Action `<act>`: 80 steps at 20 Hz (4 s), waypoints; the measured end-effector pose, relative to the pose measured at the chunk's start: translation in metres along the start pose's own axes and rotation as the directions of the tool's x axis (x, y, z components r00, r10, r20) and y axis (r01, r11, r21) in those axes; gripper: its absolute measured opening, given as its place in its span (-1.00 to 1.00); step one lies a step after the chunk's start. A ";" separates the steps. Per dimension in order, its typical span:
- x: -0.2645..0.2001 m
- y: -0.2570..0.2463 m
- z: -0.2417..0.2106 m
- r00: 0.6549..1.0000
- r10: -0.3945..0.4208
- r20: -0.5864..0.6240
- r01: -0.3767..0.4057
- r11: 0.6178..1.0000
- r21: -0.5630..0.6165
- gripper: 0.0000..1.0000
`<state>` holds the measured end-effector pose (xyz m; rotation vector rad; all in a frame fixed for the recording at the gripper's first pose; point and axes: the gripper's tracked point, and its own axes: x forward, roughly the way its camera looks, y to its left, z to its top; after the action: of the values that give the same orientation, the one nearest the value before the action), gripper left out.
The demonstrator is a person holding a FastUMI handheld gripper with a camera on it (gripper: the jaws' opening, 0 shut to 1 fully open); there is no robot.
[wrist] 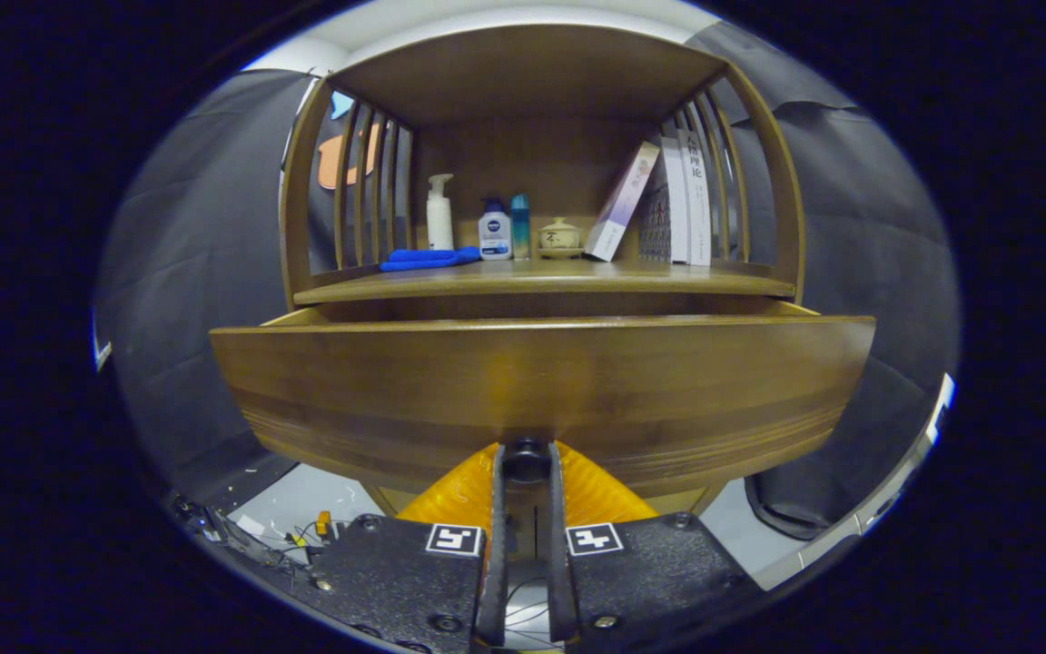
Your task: Pull open the drawer, take out the items inside it, and place them on the countertop above the cabinet.
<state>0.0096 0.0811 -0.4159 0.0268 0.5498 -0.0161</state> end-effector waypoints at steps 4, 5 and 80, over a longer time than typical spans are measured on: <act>-0.018 0.000 -0.012 1.000 -0.005 -0.022 0.005 1.000 0.018 -0.58; -0.024 0.001 -0.013 1.000 -0.004 -0.013 0.004 1.000 0.016 -0.58; 0.014 -0.011 0.109 0.781 0.035 -0.623 -0.107 0.991 -0.078 -0.63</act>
<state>0.0785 0.0667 -0.3308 -0.0580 1.2183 0.1025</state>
